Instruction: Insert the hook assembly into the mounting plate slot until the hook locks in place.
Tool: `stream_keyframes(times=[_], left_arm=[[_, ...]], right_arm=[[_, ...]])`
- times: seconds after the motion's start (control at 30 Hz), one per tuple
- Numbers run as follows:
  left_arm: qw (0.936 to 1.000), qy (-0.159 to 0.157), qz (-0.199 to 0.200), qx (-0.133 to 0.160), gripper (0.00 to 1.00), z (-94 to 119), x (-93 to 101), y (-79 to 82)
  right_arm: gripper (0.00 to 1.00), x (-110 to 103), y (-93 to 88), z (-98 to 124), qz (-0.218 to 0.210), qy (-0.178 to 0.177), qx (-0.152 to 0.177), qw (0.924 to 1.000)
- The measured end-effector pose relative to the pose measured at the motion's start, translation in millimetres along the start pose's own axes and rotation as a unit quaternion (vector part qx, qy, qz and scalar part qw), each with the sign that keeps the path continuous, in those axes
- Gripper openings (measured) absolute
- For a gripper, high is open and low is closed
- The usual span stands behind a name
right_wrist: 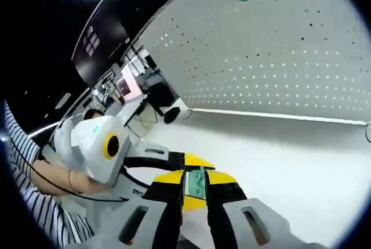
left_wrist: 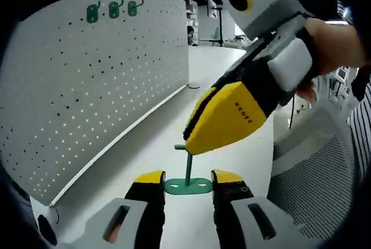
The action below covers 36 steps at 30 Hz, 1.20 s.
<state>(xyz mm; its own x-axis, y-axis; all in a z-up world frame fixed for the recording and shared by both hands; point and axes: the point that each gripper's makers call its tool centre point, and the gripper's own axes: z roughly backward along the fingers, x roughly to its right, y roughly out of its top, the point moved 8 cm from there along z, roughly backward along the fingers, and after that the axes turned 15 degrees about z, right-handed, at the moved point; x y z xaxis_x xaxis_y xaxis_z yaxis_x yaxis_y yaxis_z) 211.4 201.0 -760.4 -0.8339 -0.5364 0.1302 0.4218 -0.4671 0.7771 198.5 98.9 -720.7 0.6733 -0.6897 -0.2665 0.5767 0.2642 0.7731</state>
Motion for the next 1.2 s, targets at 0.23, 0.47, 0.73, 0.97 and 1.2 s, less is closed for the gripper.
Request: stream_keyframes(times=[0.23,0.47,0.73,0.97,1.2], left_arm=[[0.9982,-0.008,-0.060,-0.001,0.31,1,10.1,4.3],[0.9941,-0.011,-0.107,-0.003,0.31,-1,14.8,10.3],[0.9914,-0.011,-0.130,-0.011,0.32,-1,13.4,14.4],[0.9942,-0.028,-0.104,-0.010,0.33,2,11.9,16.9],[0.9954,-0.008,-0.094,-0.016,0.50,7,3.0,19.8]], right_arm=[[0.11,1,-10.7,-13,0.004,0.021,-0.065,0.9976],[0.03,4,-11.9,-16,-0.012,0.024,-0.068,0.9973],[0.01,6,-10.4,-14,-0.035,0.021,-0.058,0.9975],[0.00,6,-10.7,-10,-0.058,0.032,-0.049,0.9966],[0.00,4,-5.2,-6,-0.064,0.039,-0.034,0.9966]])
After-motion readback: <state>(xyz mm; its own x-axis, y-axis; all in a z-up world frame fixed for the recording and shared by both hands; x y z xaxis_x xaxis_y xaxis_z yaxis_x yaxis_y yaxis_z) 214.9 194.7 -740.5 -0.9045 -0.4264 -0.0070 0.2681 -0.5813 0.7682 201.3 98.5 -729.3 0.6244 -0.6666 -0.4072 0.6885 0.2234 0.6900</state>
